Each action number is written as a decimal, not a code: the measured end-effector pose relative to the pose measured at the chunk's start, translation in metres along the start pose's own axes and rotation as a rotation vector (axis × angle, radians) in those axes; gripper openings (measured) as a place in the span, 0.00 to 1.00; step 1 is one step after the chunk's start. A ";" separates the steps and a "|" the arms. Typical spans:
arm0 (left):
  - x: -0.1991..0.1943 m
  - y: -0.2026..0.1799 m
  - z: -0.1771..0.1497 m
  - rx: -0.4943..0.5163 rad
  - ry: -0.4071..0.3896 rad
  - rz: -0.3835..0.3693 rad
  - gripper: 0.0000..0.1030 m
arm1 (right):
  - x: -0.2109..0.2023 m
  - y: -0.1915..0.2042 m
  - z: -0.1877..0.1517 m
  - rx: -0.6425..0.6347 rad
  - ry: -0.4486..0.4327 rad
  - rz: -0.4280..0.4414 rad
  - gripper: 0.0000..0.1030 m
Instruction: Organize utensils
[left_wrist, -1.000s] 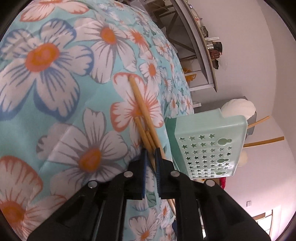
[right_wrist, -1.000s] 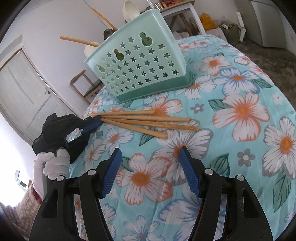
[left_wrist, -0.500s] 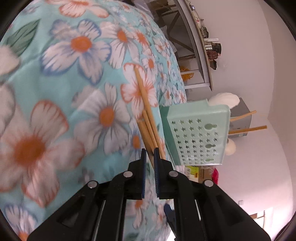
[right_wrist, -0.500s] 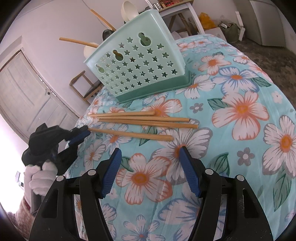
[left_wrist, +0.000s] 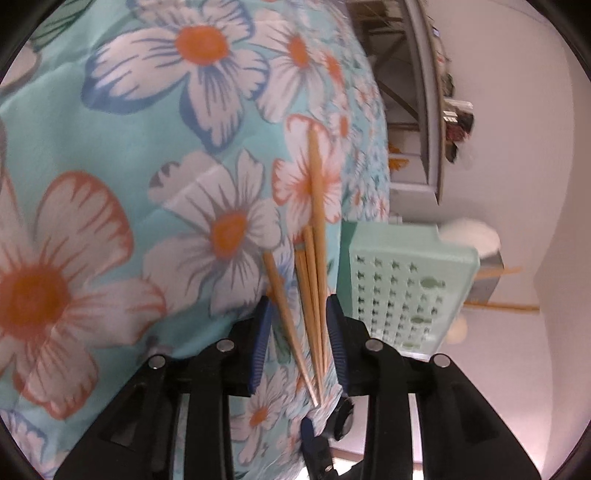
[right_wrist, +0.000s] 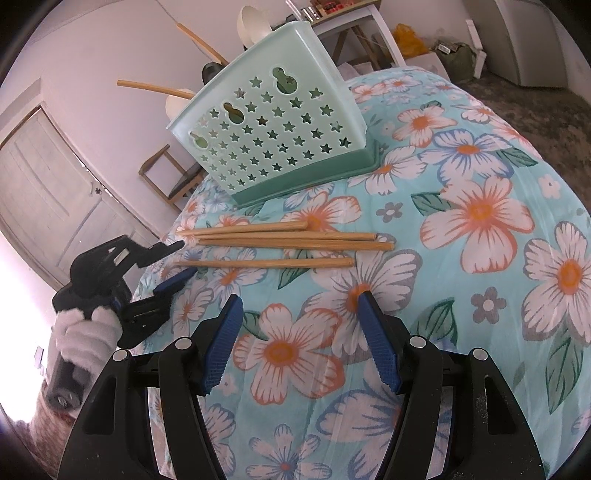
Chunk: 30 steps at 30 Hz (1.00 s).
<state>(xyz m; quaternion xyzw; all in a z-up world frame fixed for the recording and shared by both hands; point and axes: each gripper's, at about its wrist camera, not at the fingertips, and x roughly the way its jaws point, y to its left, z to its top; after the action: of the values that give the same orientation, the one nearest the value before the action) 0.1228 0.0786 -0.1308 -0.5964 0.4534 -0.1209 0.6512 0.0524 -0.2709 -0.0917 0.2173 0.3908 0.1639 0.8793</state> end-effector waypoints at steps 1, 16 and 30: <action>0.001 0.000 0.001 -0.016 -0.006 0.009 0.26 | 0.000 0.000 0.000 0.001 -0.001 0.002 0.60; 0.004 -0.004 -0.002 0.020 -0.079 0.123 0.08 | -0.001 -0.003 -0.001 0.028 -0.014 0.022 0.60; -0.010 -0.017 -0.010 0.298 -0.010 0.121 0.10 | -0.017 0.010 0.000 -0.023 -0.026 -0.029 0.60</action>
<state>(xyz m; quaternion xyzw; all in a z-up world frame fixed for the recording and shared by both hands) 0.1163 0.0747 -0.1100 -0.4651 0.4625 -0.1445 0.7409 0.0405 -0.2706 -0.0762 0.2036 0.3803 0.1526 0.8892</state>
